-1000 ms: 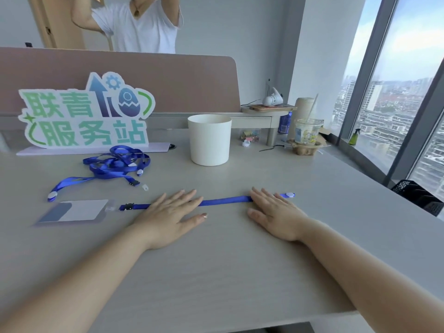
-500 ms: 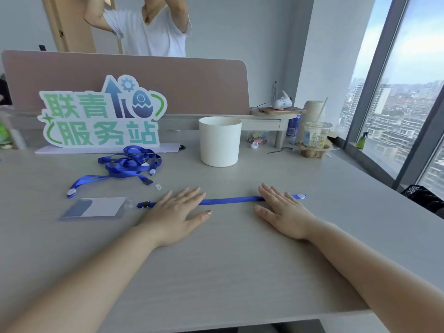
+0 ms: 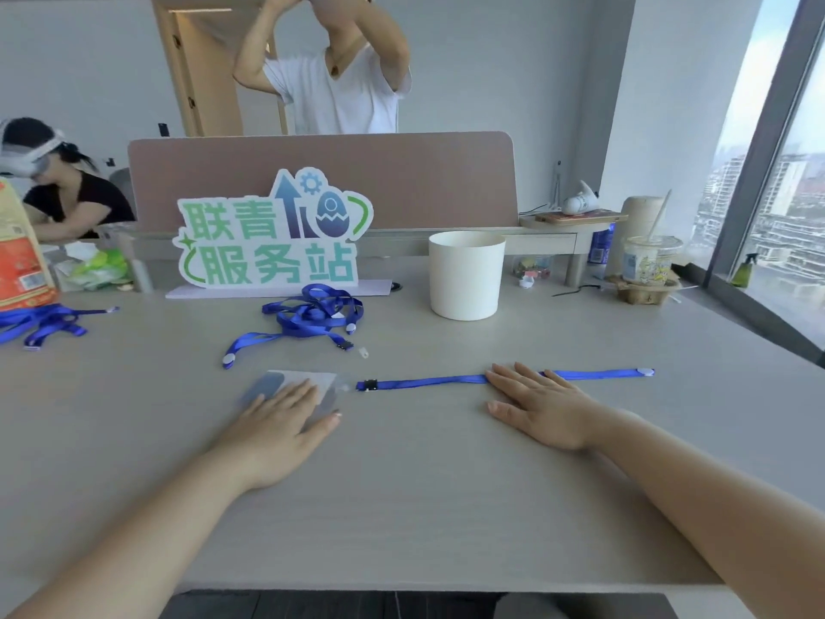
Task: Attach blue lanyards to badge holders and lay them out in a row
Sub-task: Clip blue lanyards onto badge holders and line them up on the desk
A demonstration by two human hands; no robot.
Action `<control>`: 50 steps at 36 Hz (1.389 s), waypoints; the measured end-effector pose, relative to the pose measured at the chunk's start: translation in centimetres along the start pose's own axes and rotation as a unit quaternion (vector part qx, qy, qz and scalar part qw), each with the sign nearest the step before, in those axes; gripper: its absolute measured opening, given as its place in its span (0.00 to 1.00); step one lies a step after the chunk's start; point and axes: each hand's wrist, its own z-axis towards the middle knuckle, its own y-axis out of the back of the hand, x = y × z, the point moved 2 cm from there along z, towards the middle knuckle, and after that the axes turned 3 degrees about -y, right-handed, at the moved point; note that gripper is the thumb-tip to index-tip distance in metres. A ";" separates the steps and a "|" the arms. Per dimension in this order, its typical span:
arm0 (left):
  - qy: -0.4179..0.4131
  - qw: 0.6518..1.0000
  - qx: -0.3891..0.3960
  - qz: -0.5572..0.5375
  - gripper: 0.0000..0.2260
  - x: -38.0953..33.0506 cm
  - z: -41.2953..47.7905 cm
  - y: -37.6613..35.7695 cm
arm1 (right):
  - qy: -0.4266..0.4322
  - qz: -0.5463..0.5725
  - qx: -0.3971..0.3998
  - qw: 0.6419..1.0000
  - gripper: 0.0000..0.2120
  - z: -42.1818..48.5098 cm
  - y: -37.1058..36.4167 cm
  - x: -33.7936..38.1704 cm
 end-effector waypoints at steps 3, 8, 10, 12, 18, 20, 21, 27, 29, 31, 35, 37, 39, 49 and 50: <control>-0.038 0.999 0.003 -0.005 0.29 -1.8 0.2 0.2 | -0.026 0.007 -0.004 1.000 0.31 -0.3 0.2 -2.0; -0.093 0.995 -0.022 -0.014 0.27 -5.3 1.8 0.1 | -0.094 0.009 -0.016 0.995 0.27 -1.0 0.8 -6.8; -0.109 0.994 -0.020 -0.017 0.29 -6.8 2.6 -0.2 | -0.120 0.013 -0.023 0.992 0.26 -1.3 1.0 -9.0; -0.120 0.992 -0.018 -0.022 0.31 -8.5 3.6 -0.3 | -0.144 0.017 -0.027 0.989 0.26 -1.4 1.2 -10.9; -0.087 0.996 -0.026 -0.023 0.30 -12.2 8.2 -0.4 | -0.191 0.028 -0.028 0.981 0.27 -0.4 1.8 -14.9; -0.083 0.996 -0.023 -0.032 0.30 -13.2 9.6 -0.5 | -0.201 0.036 -0.033 0.978 0.28 0.2 2.0 -16.1; -0.088 0.995 -0.022 -0.033 0.30 -13.6 10.3 -0.5 | -0.204 0.039 -0.035 0.977 0.28 0.4 2.1 -16.7; -0.117 0.991 -0.037 -0.050 0.27 -15.6 13.9 -0.4 | -0.229 0.049 -0.039 0.971 0.28 2.6 2.6 -20.3; -0.121 0.992 -0.018 -0.044 0.29 -16.0 14.7 -0.5 | -0.232 0.050 -0.039 0.971 0.27 3.2 2.7 -21.2; -0.126 0.991 -0.006 -0.033 0.30 -16.2 15.3 -0.5 | -0.232 0.047 -0.039 0.971 0.27 3.9 2.8 -22.0; -0.130 0.991 0.001 -0.026 0.31 -16.5 16.1 -0.4 | -0.232 0.048 -0.035 0.971 0.27 4.8 2.9 -22.8; -0.130 0.991 0.004 -0.023 0.31 -16.6 16.4 -0.4 | -0.234 0.047 -0.036 0.971 0.27 5.0 3.0 -23.0; -0.129 0.991 0.007 -0.020 0.32 -16.7 16.6 -0.4 | -0.236 0.046 -0.036 0.970 0.28 5.1 2.9 -23.1; -0.128 0.991 0.028 0.004 0.33 -16.6 17.4 -0.8 | -0.243 0.040 -0.041 0.968 0.28 4.9 2.9 -22.8; -0.129 0.991 0.023 0.004 0.33 -16.6 17.4 -0.9 | -0.244 0.041 -0.044 0.968 0.28 4.8 2.9 -22.8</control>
